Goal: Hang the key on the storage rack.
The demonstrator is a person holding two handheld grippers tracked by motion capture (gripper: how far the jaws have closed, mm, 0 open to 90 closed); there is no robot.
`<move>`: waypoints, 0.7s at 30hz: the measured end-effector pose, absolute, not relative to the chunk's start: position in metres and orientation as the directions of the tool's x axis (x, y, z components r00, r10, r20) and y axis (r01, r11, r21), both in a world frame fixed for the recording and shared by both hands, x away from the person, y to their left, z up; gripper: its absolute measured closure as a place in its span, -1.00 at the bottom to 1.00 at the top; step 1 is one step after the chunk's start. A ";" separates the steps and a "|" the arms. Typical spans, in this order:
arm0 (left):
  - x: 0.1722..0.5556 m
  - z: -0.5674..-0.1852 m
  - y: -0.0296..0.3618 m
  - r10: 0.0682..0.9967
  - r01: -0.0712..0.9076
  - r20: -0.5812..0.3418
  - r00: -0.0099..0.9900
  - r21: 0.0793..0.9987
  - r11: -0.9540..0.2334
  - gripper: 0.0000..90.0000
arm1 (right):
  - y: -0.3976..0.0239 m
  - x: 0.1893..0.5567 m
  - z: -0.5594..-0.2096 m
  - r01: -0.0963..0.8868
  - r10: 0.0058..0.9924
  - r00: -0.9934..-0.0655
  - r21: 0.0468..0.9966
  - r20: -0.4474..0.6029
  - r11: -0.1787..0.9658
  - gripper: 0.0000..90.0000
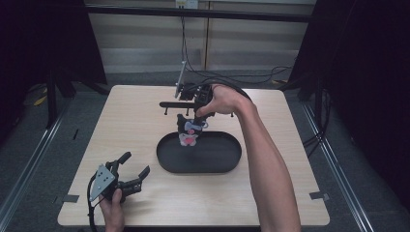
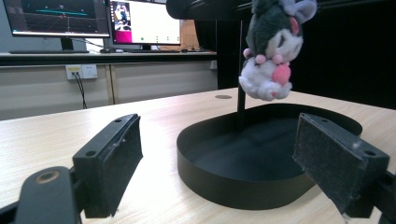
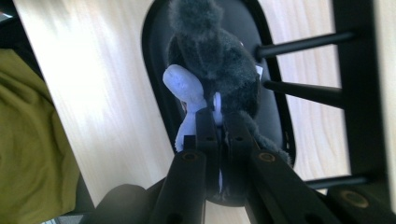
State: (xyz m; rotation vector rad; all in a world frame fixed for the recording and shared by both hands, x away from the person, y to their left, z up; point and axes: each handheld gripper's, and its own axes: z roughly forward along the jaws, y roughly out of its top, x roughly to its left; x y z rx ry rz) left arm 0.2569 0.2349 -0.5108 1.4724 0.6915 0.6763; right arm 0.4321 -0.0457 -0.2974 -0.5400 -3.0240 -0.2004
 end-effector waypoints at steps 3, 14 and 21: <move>0.257 -0.511 0.235 0.766 0.013 -0.004 0.642 1.000 -0.006 -0.66 | -0.048 0.438 -0.297 0.363 0.355 -0.931 0.124 0.083 0.923 0.95; 0.257 -0.511 0.235 0.766 0.014 -0.005 0.643 1.000 -0.004 -0.66 | -0.050 0.446 -0.295 0.356 0.353 -0.935 0.096 0.041 0.930 0.95; 0.257 -0.511 0.235 0.765 0.014 -0.005 0.644 1.000 -0.005 -0.66 | -0.055 0.451 -0.295 0.357 0.356 -0.934 0.098 0.030 0.929 0.95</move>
